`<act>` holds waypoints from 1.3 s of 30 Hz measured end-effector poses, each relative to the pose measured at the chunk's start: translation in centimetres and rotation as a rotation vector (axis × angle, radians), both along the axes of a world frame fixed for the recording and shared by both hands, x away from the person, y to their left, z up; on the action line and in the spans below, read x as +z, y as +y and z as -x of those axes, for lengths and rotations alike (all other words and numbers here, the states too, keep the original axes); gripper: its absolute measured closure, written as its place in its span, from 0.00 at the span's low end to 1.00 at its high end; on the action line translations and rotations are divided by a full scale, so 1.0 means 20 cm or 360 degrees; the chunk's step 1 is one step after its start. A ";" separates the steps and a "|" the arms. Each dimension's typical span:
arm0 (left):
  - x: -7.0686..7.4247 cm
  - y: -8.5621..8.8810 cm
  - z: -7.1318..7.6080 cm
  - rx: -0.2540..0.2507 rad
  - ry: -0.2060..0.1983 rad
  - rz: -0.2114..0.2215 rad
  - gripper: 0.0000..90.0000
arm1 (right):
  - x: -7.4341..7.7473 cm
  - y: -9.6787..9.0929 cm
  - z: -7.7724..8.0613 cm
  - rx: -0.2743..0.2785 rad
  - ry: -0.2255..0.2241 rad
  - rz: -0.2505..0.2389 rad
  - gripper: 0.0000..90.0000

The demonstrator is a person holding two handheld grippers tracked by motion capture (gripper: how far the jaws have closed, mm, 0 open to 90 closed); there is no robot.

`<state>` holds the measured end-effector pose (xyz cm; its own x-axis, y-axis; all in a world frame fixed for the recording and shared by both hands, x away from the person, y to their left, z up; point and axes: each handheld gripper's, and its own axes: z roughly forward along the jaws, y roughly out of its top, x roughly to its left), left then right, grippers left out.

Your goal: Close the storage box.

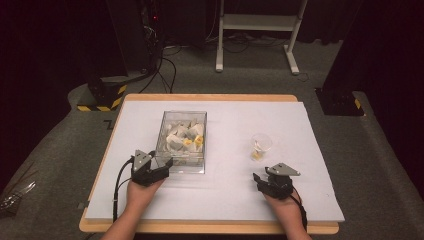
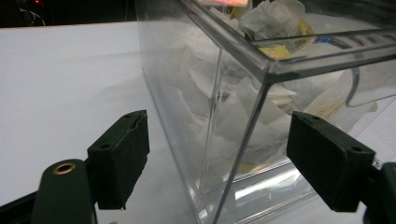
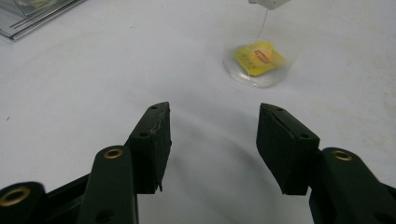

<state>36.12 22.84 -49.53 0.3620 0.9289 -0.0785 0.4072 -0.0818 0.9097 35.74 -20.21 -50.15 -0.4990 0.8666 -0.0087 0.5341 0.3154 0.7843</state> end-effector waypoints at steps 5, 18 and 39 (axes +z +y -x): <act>0.00 0.01 0.01 0.0004 0.0019 0.0000 0.26 | 0.00 0.00 0.00 0.0002 -0.0002 0.0002 0.50; 0.02 0.09 0.10 -0.0097 0.0135 -0.0093 0.28 | 0.00 0.00 0.00 0.0008 -0.0010 0.0008 0.50; -0.07 0.20 0.17 -0.0078 0.0391 -0.0320 0.26 | 0.03 -0.12 0.01 -0.0100 -0.0021 0.0019 0.49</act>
<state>32.67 26.93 -50.85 0.3997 0.9165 0.0142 0.6038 -0.2749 0.7482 35.47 -22.56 -49.60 -0.4433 0.8960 -0.0256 0.5430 0.2911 0.7877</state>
